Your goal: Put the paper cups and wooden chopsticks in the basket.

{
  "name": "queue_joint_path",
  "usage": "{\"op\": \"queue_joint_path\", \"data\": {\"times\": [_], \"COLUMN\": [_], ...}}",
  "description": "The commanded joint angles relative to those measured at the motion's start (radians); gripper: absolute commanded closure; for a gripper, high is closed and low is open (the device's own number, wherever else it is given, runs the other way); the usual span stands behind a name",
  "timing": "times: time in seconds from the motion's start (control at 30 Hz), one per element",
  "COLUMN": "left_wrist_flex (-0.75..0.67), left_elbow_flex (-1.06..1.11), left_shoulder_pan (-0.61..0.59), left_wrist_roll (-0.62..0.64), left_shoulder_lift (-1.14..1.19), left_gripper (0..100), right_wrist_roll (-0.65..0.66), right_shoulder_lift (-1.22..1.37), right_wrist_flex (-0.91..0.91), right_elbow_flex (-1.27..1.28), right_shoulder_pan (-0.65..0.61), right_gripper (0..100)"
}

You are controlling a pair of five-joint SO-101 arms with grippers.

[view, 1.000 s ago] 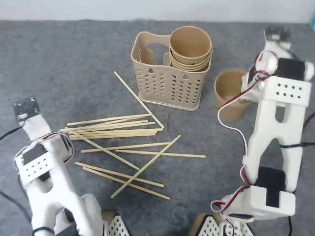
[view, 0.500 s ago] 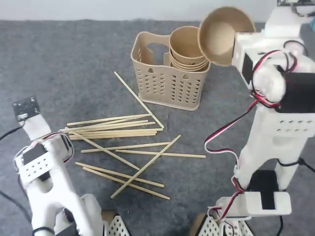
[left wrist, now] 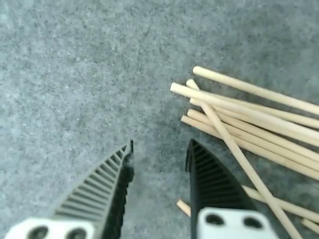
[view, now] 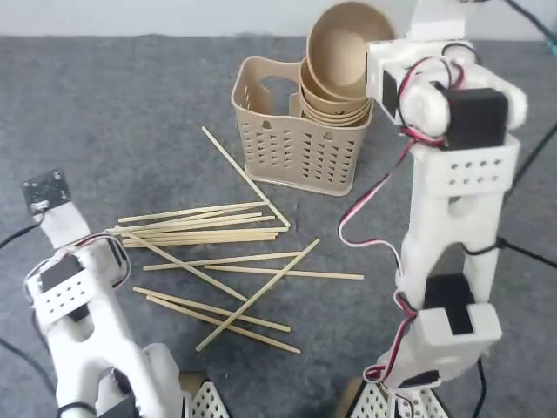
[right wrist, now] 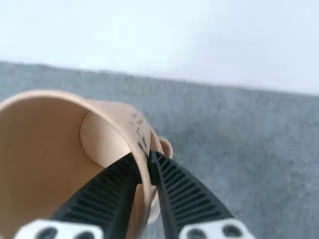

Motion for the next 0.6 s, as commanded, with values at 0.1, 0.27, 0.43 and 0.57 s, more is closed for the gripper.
{"op": "queue_joint_path", "data": {"times": [0.1, 0.27, 0.43, 0.57], "left_wrist_flex": [-0.048, -0.046, -0.046, -0.046], "left_elbow_flex": [0.010, 0.010, 0.012, 0.012], "left_shoulder_pan": [0.017, 0.015, 0.015, 0.015], "left_wrist_roll": [-0.008, -0.008, -0.008, -0.008], "left_shoulder_lift": [-0.035, -0.035, -0.035, -0.035], "left_gripper": [84, 84, 84, 84], "right_wrist_roll": [-0.008, -0.006, -0.006, -0.006], "right_shoulder_lift": [0.045, 0.074, 0.070, 0.035], "right_wrist_flex": [0.013, 0.016, 0.015, 0.050], "right_elbow_flex": [-0.023, -0.023, -0.031, -0.109], "right_shoulder_pan": [-0.010, -0.010, -0.019, -0.018], "right_gripper": [99.1, 96.1, 76.4, 75.7]}}
